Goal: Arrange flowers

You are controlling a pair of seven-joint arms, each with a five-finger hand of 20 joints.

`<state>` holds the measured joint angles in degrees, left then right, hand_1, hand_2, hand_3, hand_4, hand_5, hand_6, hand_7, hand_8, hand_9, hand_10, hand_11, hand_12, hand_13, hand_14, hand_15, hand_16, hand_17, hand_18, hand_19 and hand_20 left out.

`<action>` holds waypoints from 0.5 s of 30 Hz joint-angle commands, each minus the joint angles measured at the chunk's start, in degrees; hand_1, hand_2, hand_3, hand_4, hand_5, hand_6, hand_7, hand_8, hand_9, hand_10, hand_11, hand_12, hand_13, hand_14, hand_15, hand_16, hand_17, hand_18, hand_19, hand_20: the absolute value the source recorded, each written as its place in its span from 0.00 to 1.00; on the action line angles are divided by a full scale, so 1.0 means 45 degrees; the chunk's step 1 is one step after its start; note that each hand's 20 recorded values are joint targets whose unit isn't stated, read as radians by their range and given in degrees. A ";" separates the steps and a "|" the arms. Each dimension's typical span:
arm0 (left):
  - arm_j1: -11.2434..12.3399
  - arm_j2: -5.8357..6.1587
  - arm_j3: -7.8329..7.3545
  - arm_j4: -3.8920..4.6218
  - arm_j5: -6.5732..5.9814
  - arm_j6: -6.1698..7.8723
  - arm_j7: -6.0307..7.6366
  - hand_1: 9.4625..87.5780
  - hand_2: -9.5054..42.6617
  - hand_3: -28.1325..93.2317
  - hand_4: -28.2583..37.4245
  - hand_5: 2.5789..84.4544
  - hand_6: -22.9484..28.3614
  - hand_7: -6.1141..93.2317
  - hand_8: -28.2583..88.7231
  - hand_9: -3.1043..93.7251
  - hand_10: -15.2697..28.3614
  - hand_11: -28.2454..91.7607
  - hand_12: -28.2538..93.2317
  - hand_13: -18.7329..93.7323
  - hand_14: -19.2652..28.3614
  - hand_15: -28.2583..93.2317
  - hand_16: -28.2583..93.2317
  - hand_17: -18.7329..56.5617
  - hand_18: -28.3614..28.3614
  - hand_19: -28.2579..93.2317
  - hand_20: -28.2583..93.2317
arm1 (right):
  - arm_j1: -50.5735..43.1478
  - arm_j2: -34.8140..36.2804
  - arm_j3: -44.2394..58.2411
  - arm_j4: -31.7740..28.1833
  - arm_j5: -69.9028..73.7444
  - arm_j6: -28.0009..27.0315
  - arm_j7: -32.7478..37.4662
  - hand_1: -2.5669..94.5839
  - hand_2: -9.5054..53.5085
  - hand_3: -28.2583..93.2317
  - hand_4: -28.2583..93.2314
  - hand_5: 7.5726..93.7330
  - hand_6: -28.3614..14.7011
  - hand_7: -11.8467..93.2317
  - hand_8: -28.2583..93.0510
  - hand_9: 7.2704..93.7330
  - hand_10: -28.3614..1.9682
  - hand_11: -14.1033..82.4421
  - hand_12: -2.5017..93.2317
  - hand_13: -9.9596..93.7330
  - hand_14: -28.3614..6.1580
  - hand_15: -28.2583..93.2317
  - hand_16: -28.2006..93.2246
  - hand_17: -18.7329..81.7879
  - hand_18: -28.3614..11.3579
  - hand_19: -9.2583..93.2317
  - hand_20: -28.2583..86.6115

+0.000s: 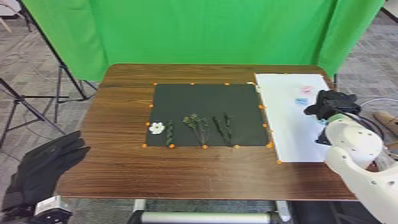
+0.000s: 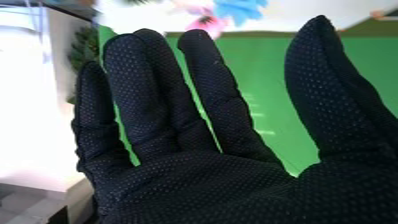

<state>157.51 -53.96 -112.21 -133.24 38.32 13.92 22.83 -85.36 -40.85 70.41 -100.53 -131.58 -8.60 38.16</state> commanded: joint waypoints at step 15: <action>-0.0112 -0.0288 0.0289 0.0148 -0.0186 -0.0306 -0.0084 0.21 0.23 0.90 0.20 0.53 0.71 0.18 0.18 0.41 0.84 0.50 0.32 0.40 0.97 0.67 0.15 0.13 0.89 0.70 0.36 | -0.0846 0.0046 0.0957 0.0732 -0.0011 -0.0808 0.0550 0.30 0.11 0.91 0.00 0.55 0.46 0.26 0.14 0.52 0.22 0.52 0.24 0.53 0.28 0.85 0.35 0.30 0.03 0.80 0.47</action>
<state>157.09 -54.41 -111.90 -133.18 38.76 13.33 22.20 -89.61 -39.70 75.35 -99.64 -130.88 -12.06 39.70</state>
